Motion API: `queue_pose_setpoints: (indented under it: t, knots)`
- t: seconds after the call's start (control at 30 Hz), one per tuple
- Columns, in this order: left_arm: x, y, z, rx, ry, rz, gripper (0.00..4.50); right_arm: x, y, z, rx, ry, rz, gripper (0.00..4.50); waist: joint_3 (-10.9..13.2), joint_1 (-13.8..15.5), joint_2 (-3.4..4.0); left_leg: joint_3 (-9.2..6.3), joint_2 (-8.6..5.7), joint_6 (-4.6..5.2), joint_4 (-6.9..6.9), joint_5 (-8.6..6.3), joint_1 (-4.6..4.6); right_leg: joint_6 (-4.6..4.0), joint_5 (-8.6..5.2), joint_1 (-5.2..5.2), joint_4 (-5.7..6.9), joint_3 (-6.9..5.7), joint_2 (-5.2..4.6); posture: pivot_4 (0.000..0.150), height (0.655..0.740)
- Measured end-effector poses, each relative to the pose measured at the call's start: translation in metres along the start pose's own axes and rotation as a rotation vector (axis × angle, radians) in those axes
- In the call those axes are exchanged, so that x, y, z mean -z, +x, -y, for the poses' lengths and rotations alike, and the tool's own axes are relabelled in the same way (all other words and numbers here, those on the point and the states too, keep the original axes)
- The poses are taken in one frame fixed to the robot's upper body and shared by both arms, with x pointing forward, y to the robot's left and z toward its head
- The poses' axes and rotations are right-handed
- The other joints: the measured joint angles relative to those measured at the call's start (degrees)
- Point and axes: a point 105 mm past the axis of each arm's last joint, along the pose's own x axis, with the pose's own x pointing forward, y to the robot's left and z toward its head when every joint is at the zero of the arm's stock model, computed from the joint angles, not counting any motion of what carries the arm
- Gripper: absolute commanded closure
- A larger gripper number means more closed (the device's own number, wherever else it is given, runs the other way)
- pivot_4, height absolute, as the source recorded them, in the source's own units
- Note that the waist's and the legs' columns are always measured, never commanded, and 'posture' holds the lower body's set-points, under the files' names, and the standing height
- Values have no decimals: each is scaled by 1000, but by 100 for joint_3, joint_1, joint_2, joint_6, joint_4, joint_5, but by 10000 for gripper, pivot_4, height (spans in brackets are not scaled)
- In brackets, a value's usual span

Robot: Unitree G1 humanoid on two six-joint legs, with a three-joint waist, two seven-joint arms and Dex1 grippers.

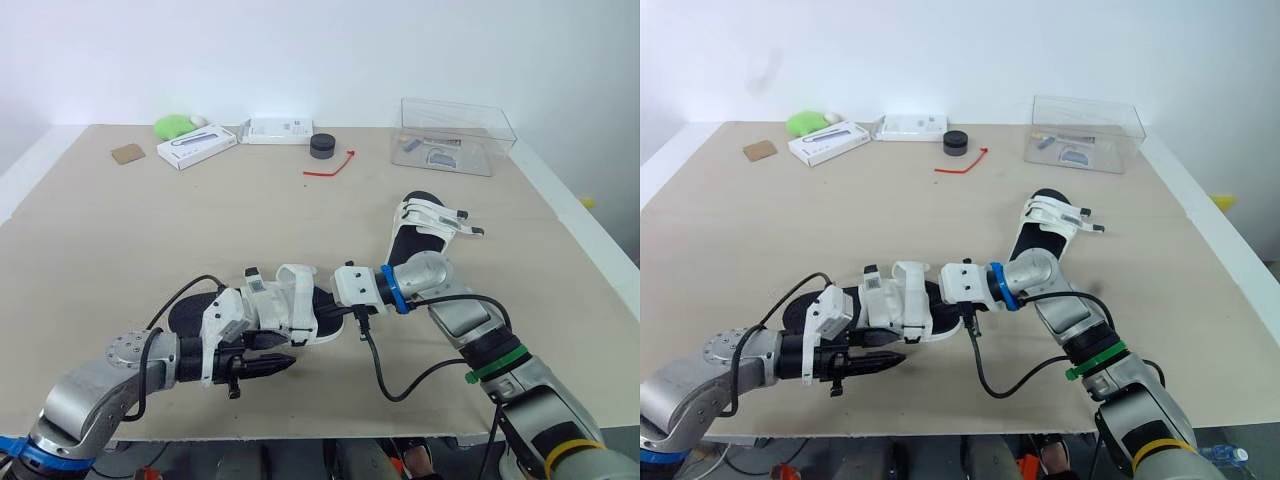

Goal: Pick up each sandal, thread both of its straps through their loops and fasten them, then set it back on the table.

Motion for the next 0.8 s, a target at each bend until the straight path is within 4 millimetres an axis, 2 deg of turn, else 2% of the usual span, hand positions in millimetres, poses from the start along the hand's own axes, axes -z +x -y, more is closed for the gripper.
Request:
queue_pose_setpoints:
  t: [0.2,0.6,0.67,0.7,0.77,0.8]
  knots:
    - [-3,2,-3,-31,17,32,25521,0,-1,1,3,1,0,45000,0,0,0,1,0,1,0,-1,-4,1,-1,-2,-2,0,-2,1500,7400]
    - [7,8,3,20,-4,-1,25521,0,-1,0,2,3,0,45000,0,0,0,1,0,3,-1,-2,-4,1,-2,-2,-3,0,-1,1500,7400]
    - [7,9,3,21,-7,-3,30580,-1,-1,0,2,4,0,45000,0,0,0,1,0,4,-1,-3,-4,2,-2,-2,-4,0,-1,1500,7400]
    - [8,9,3,23,-9,-6,31328,-1,-1,0,2,4,-1,45000,0,0,0,1,0,4,-2,-3,-4,2,-3,-2,-4,0,-1,1500,7400]
    - [11,10,-1,19,-26,-25,40571,-1,-1,-1,3,3,-2,45000,0,1,0,0,0,6,-2,-4,-4,2,-4,-2,-4,0,0,1500,7400]
    - [11,10,-1,18,-27,-26,42241,-1,-1,-1,3,3,-2,45000,0,1,0,0,0,6,-2,-4,-4,3,-4,-2,-4,0,0,1500,7400]
